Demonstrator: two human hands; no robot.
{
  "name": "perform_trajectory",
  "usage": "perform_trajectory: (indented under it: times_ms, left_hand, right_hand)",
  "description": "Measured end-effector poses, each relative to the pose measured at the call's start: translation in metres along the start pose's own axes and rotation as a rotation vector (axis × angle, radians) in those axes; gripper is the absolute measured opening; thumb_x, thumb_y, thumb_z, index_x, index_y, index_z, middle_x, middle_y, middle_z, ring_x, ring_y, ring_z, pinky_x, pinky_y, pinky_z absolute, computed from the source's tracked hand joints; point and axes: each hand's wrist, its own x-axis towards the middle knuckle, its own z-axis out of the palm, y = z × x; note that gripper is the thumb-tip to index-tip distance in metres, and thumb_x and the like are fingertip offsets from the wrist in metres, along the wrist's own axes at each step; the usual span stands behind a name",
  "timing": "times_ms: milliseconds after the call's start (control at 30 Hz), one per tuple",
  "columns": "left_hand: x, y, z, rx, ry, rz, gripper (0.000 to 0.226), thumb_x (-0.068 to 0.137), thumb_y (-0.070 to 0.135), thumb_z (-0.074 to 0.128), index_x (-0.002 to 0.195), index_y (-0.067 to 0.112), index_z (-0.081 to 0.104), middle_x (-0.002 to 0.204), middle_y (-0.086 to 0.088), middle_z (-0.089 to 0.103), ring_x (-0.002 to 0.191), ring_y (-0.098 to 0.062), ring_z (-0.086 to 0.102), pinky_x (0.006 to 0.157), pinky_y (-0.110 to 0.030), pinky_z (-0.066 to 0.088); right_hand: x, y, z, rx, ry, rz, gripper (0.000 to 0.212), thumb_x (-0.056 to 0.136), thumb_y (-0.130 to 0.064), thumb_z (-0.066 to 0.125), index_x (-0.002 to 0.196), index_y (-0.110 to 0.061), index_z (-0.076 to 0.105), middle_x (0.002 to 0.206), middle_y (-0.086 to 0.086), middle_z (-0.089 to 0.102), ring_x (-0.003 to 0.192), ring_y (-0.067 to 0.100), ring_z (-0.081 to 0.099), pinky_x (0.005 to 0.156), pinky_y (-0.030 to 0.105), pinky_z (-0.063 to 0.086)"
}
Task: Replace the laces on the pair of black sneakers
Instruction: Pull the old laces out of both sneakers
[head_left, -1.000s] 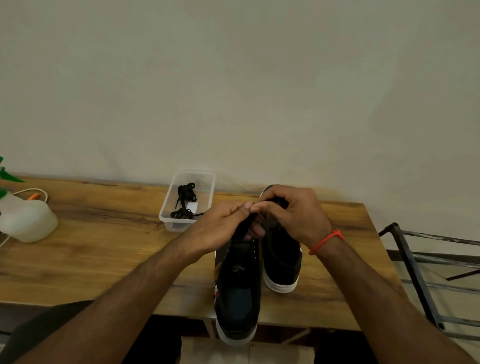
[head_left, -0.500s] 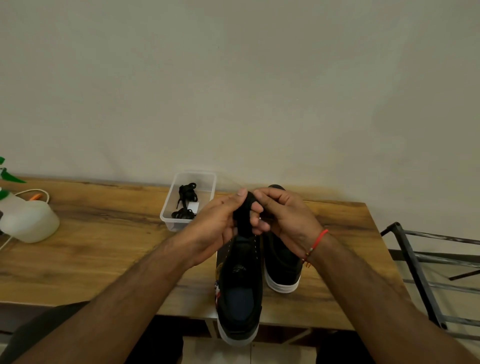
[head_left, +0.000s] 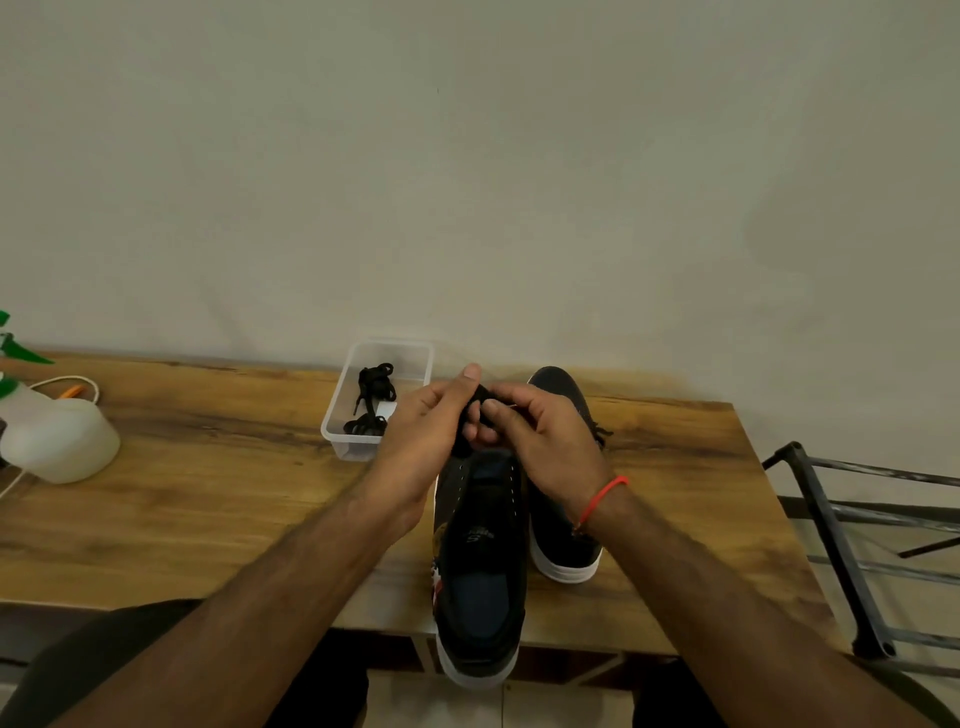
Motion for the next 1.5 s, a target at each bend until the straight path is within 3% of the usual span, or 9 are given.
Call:
perform_trajectory:
  times_ms: [167,333,500,600,833,1000,1100,1233,1500]
  left_hand:
    - [-0.006,-0.007,0.01,0.151,0.115,0.223,0.039,0.107,0.04,0.043,0.083,0.02,0.067,0.069,0.007,0.067,0.076,-0.009,0.067,0.083,-0.03,0.058]
    - [-0.006,-0.004,0.005,-0.012,0.069,0.106,0.047,0.105,0.042,0.046,0.064,0.021,0.053,0.062,0.006,0.052,0.067,-0.006,0.055,0.073,-0.023,0.048]
    - [-0.001,0.001,0.0,0.054,0.012,0.05,0.05,0.103,0.051,0.046,0.065,0.018,0.044,0.061,0.006,0.047,0.063,-0.008,0.048,0.076,-0.031,0.042]
    - [0.006,0.0,-0.006,0.118,0.009,0.014,0.056,0.103,0.055,0.042,0.084,0.007,0.063,0.077,0.001,0.066,0.079,-0.011,0.065,0.089,-0.036,0.051]
    - [0.007,-0.003,-0.011,0.289,-0.036,0.13,0.031,0.104,0.043,0.047,0.125,0.034,0.067,0.11,0.01,0.073,0.105,-0.008,0.069,0.097,-0.044,0.057]
    - [0.001,0.005,-0.016,0.33,-0.108,0.119,0.019,0.088,0.051,0.061,0.101,0.043,0.072,0.098,0.012,0.077,0.096,-0.01,0.073,0.09,-0.044,0.06]
    - [0.002,0.005,-0.024,0.423,-0.16,0.07,0.021,0.096,0.028,0.066,0.102,0.048,0.071,0.094,0.016,0.076,0.094,-0.004,0.072,0.086,-0.036,0.062]
    - [0.003,0.014,-0.042,0.491,-0.202,-0.031,0.025,0.102,0.009,0.057,0.117,0.021,0.072,0.093,-0.009,0.077,0.08,-0.009,0.073,0.068,-0.023,0.061]
    - [0.025,-0.003,-0.095,0.865,-0.158,-0.301,0.016,0.097,0.008,0.064,0.111,0.009,0.072,0.094,-0.009,0.071,0.083,-0.017,0.068,0.052,-0.023,0.057]
  right_hand:
    - [0.0,-0.001,0.005,-0.429,0.118,-0.245,0.023,0.102,-0.015,0.055,0.12,-0.014,0.069,0.101,0.004,0.067,0.092,0.009,0.059,0.083,0.019,0.048]
    - [0.001,0.004,-0.001,-0.536,-0.064,-0.28,0.027,0.106,-0.024,0.046,0.123,-0.012,0.063,0.105,-0.001,0.056,0.092,0.002,0.05,0.085,0.013,0.041]
    - [-0.003,0.001,0.002,-0.611,0.013,-0.307,0.024,0.106,-0.027,0.042,0.107,-0.013,0.062,0.093,-0.004,0.05,0.079,0.005,0.046,0.074,0.018,0.04]
    - [-0.002,-0.005,0.004,-0.525,0.073,-0.272,0.015,0.104,-0.023,0.046,0.091,-0.021,0.054,0.081,-0.011,0.044,0.073,0.002,0.045,0.068,0.013,0.035]
    - [0.001,0.004,-0.001,-0.545,0.102,-0.119,0.022,0.104,-0.021,0.047,0.086,-0.01,0.054,0.079,-0.003,0.048,0.071,0.009,0.046,0.064,0.015,0.036]
    - [0.001,0.008,-0.001,-0.808,-0.012,-0.089,0.029,0.105,-0.035,0.04,0.106,-0.012,0.058,0.1,-0.002,0.05,0.089,0.014,0.051,0.08,0.033,0.048]
    - [0.0,0.006,0.002,-0.852,-0.057,-0.083,0.033,0.105,-0.038,0.038,0.111,-0.012,0.057,0.105,0.0,0.05,0.091,0.018,0.053,0.08,0.038,0.05]
    - [0.0,0.007,0.001,-0.688,-0.142,-0.121,0.034,0.106,-0.035,0.044,0.096,-0.009,0.063,0.091,0.001,0.056,0.085,0.016,0.051,0.081,0.033,0.045]
    - [-0.004,-0.001,-0.009,-0.697,-0.264,-0.041,0.036,0.104,-0.041,0.046,0.111,-0.014,0.069,0.102,-0.002,0.067,0.092,0.011,0.059,0.084,0.031,0.052]
